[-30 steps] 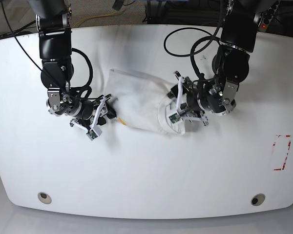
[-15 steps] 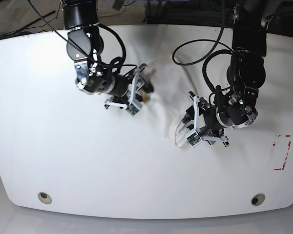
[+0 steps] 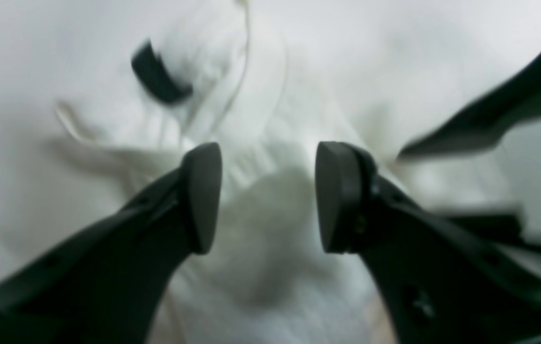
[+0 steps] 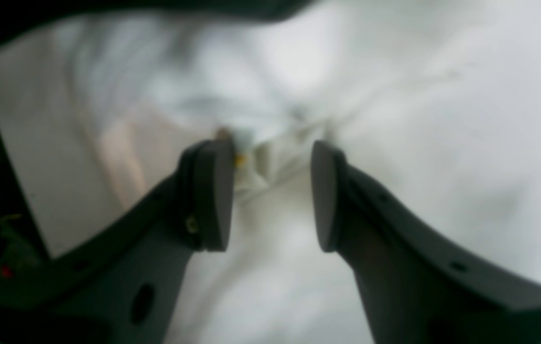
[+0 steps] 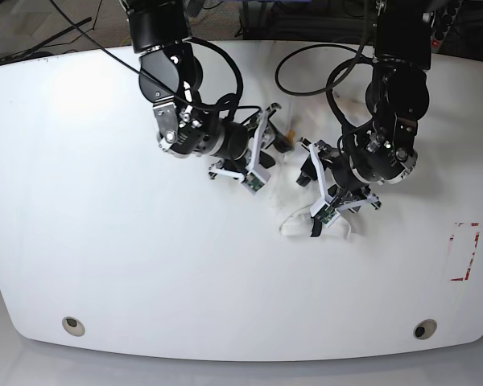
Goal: Fold the T-shirt properly
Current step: 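Lift the folded shirt bundle with both grippers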
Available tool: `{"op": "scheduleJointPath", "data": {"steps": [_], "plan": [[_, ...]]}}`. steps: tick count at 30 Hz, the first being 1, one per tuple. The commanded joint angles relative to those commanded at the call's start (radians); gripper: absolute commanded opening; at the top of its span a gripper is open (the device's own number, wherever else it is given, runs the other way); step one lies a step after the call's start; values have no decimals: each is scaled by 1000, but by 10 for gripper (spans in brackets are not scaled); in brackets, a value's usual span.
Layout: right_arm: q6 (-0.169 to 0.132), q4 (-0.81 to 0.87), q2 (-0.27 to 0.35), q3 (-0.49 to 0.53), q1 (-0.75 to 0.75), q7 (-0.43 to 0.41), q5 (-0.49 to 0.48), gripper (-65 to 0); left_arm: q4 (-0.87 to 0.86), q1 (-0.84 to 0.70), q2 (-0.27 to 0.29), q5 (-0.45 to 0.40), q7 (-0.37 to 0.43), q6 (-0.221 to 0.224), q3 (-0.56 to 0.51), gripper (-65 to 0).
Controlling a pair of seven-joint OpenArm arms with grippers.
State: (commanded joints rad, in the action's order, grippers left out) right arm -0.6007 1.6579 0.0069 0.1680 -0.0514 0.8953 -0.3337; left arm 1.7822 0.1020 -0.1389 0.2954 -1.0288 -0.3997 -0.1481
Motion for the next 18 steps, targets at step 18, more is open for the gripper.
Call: {"op": "scheduleJointPath", "data": {"steps": [18], "plan": [[-61, 2, 78, -215, 20, 2, 0, -404, -261, -161, -57, 0, 278, 195, -5, -172]]}}
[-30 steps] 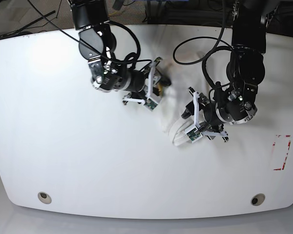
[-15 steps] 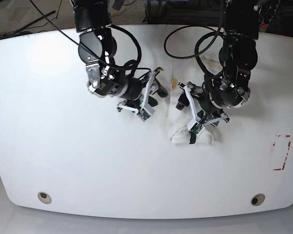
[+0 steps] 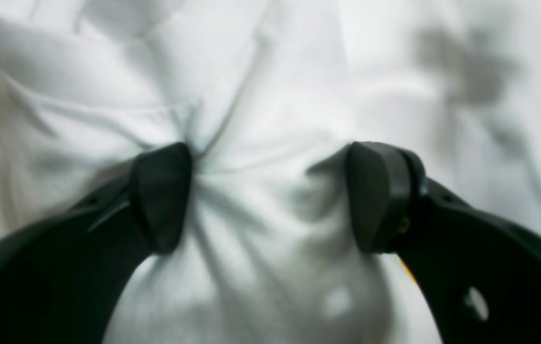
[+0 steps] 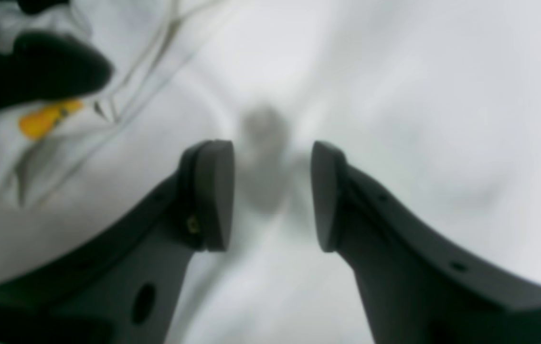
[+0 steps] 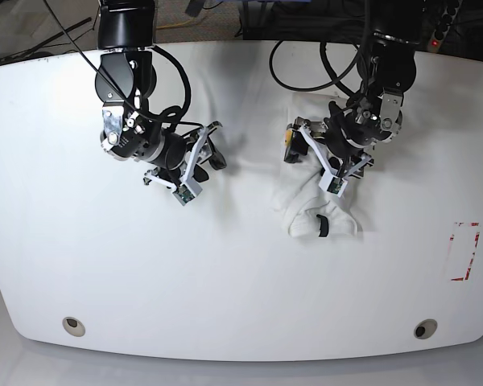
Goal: Fold the T-shirt properly
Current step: 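Lift the folded shirt bundle with both grippers, then carry the bundle off the table edge and release it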
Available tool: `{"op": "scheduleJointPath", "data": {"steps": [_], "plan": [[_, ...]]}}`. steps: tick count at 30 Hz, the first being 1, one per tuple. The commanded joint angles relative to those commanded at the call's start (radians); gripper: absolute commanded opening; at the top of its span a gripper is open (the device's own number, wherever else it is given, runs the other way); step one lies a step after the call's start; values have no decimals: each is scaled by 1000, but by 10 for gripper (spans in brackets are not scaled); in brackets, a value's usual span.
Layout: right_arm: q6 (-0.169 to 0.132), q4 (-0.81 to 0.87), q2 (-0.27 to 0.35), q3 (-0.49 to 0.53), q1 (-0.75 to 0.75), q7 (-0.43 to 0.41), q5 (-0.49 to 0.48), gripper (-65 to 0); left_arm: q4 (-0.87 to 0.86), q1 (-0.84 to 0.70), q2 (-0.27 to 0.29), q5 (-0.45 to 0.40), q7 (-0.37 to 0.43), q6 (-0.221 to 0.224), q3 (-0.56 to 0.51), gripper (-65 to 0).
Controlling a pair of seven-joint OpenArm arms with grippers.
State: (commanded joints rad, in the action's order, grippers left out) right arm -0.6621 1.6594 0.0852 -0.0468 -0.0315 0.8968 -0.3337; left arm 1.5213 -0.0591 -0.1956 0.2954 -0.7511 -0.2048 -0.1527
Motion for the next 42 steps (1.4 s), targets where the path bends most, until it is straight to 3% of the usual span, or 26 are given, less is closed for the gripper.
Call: {"op": "scheduleJointPath", "data": {"steps": [7, 11, 18, 24, 28, 32, 35, 37, 39, 42], "plan": [[0, 55, 18, -6, 15, 0, 0, -404, -110, 5, -112, 0, 3, -15, 150, -169], [0, 104, 21, -6, 17, 0, 0, -404, -204, 35, -219, -2, 46, -98, 222, -171], [0, 123, 23, -6, 31, 2, 3, -404, -443, 46, -465, -2, 199, -215, 292, -171], [0, 123, 23, -2, 44, 2, 2, -404, -545, 46, -589, 3, 264, -285, 293, -171], [0, 123, 23, 0, 46, 2, 2, -404, -543, 46, -658, 8, 270, -365, 307, -172], [0, 123, 23, 0, 46, 0, 2, -404, -420, 29, -680, 0, 252, -419, 431, -174], [0, 123, 23, -6, 43, -5, 12, -404, -290, 5, -678, 0, 193, -431, 496, -174], [2, 123, 48, -8, 40, -14, 14, -404, -221, -3, -671, -2, 184, -419, 511, -174], [9, 120, 77, -6, 40, -66, 14, -404, -160, -3, -628, -2, 196, -382, 505, -174], [14, 101, 100, -9, 46, -198, 29, -404, -91, -5, -525, -6, 292, -288, 500, -212]]}}
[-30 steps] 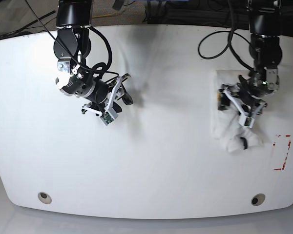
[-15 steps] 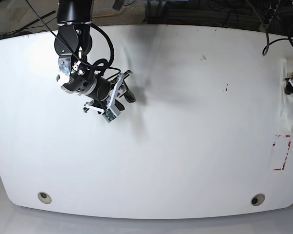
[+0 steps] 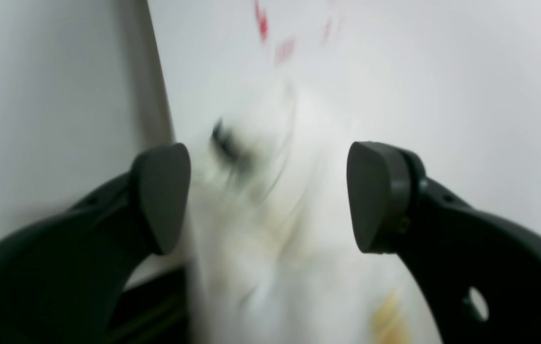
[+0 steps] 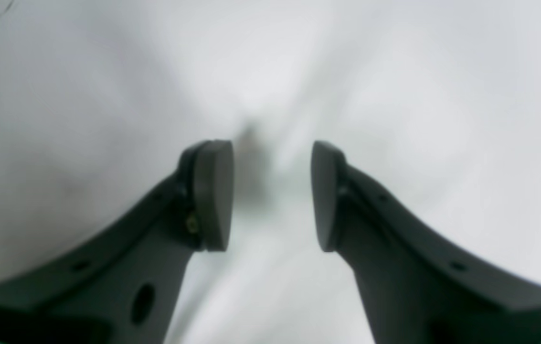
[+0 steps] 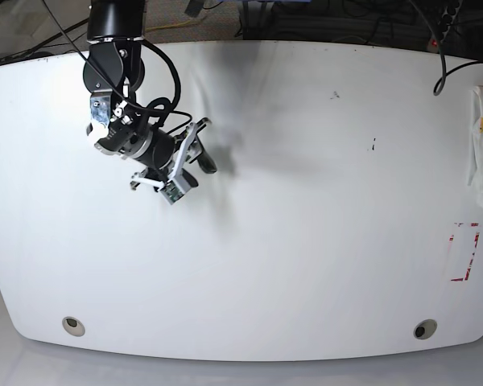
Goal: Fold the T-shirt properly
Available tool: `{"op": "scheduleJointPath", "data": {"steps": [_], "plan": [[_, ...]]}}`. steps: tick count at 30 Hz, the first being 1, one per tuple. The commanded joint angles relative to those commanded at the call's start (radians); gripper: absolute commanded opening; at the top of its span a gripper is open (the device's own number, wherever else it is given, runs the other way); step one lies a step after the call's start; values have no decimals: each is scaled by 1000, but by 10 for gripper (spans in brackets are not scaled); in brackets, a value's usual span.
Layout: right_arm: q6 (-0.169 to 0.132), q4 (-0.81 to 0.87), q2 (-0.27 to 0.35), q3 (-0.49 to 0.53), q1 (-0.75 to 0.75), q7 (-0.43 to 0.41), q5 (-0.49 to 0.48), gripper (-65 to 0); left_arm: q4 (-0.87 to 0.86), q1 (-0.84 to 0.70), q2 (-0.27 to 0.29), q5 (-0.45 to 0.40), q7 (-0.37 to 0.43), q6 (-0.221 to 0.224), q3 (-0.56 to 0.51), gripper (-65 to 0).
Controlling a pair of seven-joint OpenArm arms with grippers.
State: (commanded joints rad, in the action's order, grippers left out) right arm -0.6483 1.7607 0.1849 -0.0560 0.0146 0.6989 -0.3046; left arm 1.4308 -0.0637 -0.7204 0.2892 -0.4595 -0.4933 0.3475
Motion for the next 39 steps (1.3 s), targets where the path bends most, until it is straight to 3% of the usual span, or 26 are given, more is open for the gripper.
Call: {"op": "scheduleJointPath", "data": {"steps": [4, 9, 11, 13, 15, 21, 24, 29, 39], "plan": [[52, -49, 23, -6, 0, -178, 135, -404, 54, -12, 147, -100, 150, 60, -49, -224], [61, -166, 18, -68, 20, -500, 321, -404, 109, -23, 387, -304, 285, 86, -109, -226], [77, -198, 18, -106, 48, -629, 347, -404, 137, -60, 466, -354, 327, 86, -110, -229], [103, -215, 18, -133, 78, -704, 350, -404, 161, -92, 526, -379, 377, 92, -110, -229], [127, -218, 20, -155, 123, -760, 347, -404, 192, -147, 583, -390, 433, 135, -112, -229], [129, -213, 18, -196, 269, -816, 338, -404, 299, -304, 667, -391, 457, 207, -149, -229], [129, -169, 21, -198, 385, -830, 238, -404, 402, -425, 726, -391, 457, 239, -150, -229], [129, -91, 26, -207, 557, -832, 137, -404, 520, -623, 775, -390, 457, 245, -155, -229], [126, 38, 2, -244, 872, -835, 32, -404, 548, -971, 789, -362, 460, 245, -97, -236]]}}
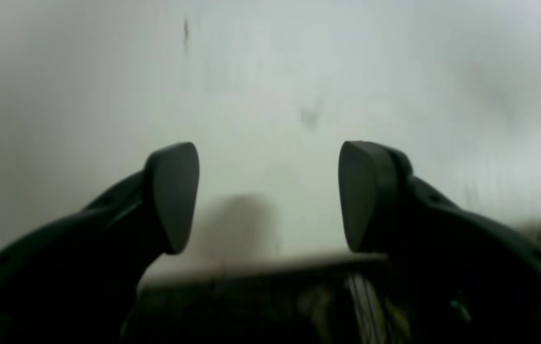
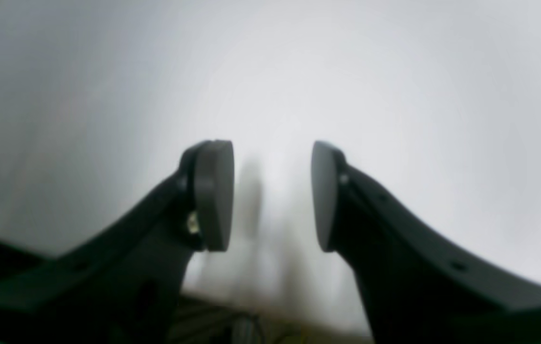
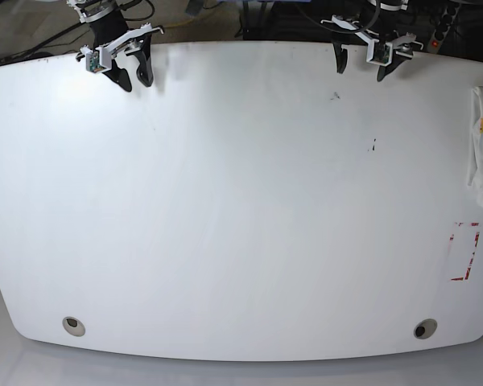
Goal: Fold the T-shirt properly
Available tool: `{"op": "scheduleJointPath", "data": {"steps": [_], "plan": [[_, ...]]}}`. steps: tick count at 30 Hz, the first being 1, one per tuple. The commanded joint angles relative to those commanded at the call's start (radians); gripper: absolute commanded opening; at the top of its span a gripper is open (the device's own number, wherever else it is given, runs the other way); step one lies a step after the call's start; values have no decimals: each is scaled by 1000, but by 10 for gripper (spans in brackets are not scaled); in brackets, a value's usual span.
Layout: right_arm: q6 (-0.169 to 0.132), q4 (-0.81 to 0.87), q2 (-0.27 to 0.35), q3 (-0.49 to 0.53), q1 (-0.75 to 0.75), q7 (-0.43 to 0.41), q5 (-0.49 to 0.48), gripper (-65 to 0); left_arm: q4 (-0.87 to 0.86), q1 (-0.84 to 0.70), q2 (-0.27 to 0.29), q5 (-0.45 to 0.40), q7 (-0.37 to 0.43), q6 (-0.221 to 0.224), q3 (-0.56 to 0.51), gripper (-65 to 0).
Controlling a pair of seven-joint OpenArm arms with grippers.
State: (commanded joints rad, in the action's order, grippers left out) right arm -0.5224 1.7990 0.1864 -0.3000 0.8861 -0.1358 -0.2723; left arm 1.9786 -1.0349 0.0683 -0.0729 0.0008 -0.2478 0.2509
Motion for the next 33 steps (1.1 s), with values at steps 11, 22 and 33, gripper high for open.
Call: {"op": "scheduleJointPath", "data": {"steps": [11, 22, 33], "plan": [[-6, -26, -21, 8, 313, -6, -5, -404, -18, -242, -57, 196, -3, -3, 63, -282], [5, -428, -40, 97, 305, -152, 6, -404, -387, -181, -117, 199, -3, -3, 34, -282], [6, -884, -37, 137, -31, -152, 6, -404, -1022, 219, -160, 184, -3, 57, -75, -283]]}}
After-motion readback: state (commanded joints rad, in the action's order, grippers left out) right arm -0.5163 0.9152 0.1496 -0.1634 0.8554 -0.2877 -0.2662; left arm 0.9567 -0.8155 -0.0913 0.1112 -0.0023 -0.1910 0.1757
